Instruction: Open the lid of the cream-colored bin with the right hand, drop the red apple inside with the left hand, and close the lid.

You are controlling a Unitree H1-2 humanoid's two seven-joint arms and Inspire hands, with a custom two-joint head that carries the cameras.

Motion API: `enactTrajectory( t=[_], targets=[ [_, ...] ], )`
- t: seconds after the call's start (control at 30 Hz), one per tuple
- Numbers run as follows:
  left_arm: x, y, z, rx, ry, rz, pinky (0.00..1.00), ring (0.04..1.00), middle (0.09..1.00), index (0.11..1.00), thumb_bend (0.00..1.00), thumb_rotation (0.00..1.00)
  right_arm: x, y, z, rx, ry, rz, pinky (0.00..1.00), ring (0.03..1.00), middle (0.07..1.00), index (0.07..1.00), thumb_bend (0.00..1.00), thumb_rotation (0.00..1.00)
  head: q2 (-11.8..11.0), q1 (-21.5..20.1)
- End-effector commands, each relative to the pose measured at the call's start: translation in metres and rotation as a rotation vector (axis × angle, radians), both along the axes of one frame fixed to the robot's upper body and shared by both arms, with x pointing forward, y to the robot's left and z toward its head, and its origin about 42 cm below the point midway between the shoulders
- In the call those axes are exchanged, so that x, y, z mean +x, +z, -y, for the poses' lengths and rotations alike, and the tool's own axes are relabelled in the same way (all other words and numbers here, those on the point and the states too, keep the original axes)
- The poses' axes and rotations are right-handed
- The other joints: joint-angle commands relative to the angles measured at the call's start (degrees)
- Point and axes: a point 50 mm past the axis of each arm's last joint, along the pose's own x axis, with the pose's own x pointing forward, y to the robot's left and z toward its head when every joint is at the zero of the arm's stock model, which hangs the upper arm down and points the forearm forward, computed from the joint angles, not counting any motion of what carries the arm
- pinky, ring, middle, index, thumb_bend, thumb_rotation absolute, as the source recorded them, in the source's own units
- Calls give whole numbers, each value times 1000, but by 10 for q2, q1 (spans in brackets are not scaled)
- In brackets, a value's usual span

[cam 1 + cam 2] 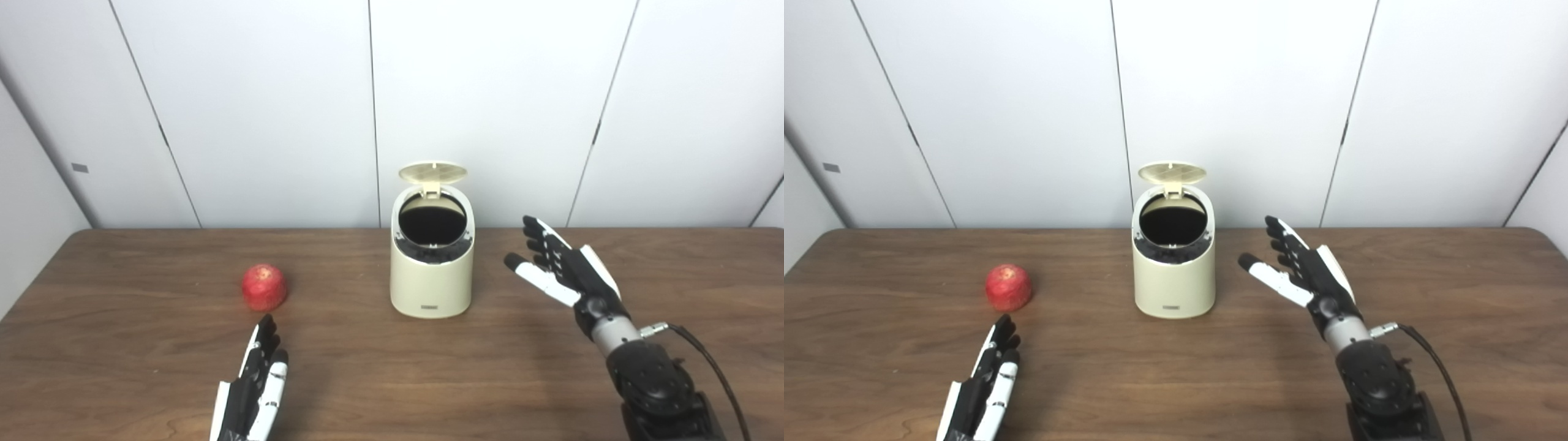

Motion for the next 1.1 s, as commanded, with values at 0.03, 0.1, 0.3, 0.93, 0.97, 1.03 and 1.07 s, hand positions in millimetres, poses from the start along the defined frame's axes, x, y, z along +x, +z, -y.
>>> enactTrajectory(
  t=[0.03,0.1,0.3,0.93,0.97,1.03,1.07],
  targets=[
    [-2,-6,-4,-7,-3,-18,1000,996,995,1000,281,636,-15,20,0,62,66,117,990,962,954,959,633,837,4,-9],
    [-2,-6,-6,-9,-7,-17,1000,995,997,1000,273,631,-24,16,2,70,65,111,998,959,952,977,651,905,4,-14],
    [-3,-4,-15,5,-4,-19,1000,995,1000,1000,294,633,-54,-7,2,-27,28,152,926,944,949,974,614,995,7,-29],
    [-4,-1,-25,-3,-6,-6,1000,1000,1000,1000,250,608,-88,-55,0,170,-107,129,999,994,982,982,541,1000,6,-36],
    [-4,-1,-25,-5,-7,-7,1000,1000,1000,1000,244,606,-88,-57,1,180,-111,131,1000,995,983,982,546,1000,6,-36],
    [-5,-1,-25,-4,-6,-5,1000,1000,1000,1000,239,599,-89,-62,4,190,-115,130,1000,995,984,983,566,1000,6,-23],
    [-5,-1,-26,-4,-5,-2,1000,1000,1000,1000,241,595,-89,-64,5,190,-116,130,1000,993,983,984,587,1000,6,-23]
  ],
)
